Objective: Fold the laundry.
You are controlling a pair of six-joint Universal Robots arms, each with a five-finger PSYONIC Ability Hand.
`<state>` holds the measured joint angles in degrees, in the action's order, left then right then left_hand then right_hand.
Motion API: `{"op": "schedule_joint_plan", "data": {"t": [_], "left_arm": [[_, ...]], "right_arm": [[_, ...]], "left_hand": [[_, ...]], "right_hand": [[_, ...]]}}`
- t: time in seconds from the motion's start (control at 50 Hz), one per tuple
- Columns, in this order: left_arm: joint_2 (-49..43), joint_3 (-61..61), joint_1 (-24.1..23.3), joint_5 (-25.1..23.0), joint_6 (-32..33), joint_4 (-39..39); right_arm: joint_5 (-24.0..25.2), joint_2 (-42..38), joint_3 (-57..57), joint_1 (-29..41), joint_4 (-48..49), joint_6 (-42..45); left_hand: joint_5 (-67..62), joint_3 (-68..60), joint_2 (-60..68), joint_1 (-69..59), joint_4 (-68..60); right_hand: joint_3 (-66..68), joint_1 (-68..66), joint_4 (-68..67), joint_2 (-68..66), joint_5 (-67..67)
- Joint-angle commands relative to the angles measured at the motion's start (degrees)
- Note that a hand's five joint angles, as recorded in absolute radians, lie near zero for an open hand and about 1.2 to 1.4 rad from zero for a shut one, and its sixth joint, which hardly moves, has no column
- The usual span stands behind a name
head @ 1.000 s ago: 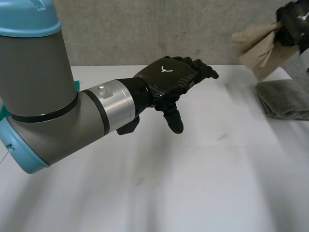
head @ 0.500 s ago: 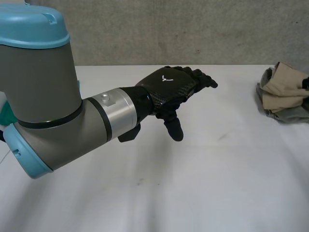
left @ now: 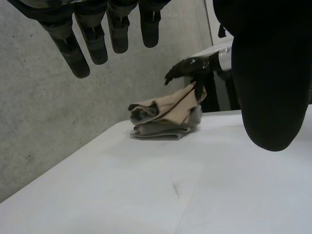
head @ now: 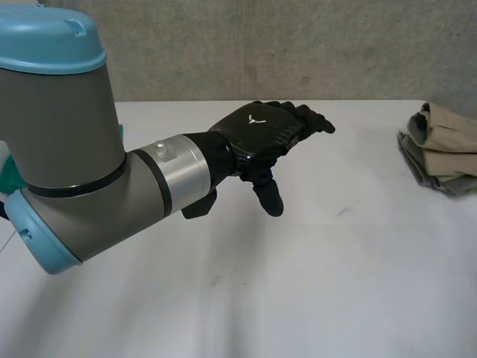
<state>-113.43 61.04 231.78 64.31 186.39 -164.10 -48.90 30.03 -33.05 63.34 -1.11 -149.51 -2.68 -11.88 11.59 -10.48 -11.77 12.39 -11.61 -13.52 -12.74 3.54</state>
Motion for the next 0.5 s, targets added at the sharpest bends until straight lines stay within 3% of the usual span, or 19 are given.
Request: {"op": "schedule_joint_plan", "data": {"t": [0.02, 0.06, 0.08, 0.18, 0.34, 0.5], "left_arm": [[0.58, 0.48, 0.25, 0.02, -0.06, 0.10], [0.85, 1.27, 0.51, 0.02, 0.11, 0.01], [0.93, 1.53, 0.60, 0.02, 0.11, -0.08], [2.95, 1.98, 2.27, 0.02, -0.06, -0.17], [3.92, 2.24, 6.31, 0.37, -0.68, -0.26], [5.06, 3.47, 13.33, 7.75, -0.50, -4.38]], "right_arm": [[-12.08, 5.56, 2.38, -1.64, -6.18, 14.41], [-16.73, 6.70, 3.34, -1.29, -6.97, 15.91], [-22.06, 8.18, 4.13, -1.20, -7.06, 16.70], [-33.27, 13.64, 4.84, 0.99, -6.80, 16.01], [-33.37, 21.29, -0.86, 18.21, -4.43, 5.30], [-29.77, 32.27, -19.13, 30.78, 0.05, -5.78]], "left_hand": [[0.61, -0.18, 0.48, -1.59, -0.30], [0.61, -0.18, 0.48, -1.59, -0.30], [0.78, -0.01, 0.31, -1.42, -0.13], [0.95, 0.15, 0.14, -1.25, 0.04], [1.29, 0.49, -0.19, -0.91, 0.38], [1.96, 1.16, -0.86, -0.24, 1.05]], "right_hand": [[-2.39, 1.61, 3.52, 2.74, -3.54], [-2.39, 1.61, 3.52, 2.74, -3.54], [-2.39, 1.61, 3.52, 2.74, -3.54], [-2.39, 1.61, 3.52, 2.74, -3.54], [-2.39, 1.61, 3.52, 2.74, -3.54], [-2.39, 1.61, 3.52, 2.74, -3.54]]}}
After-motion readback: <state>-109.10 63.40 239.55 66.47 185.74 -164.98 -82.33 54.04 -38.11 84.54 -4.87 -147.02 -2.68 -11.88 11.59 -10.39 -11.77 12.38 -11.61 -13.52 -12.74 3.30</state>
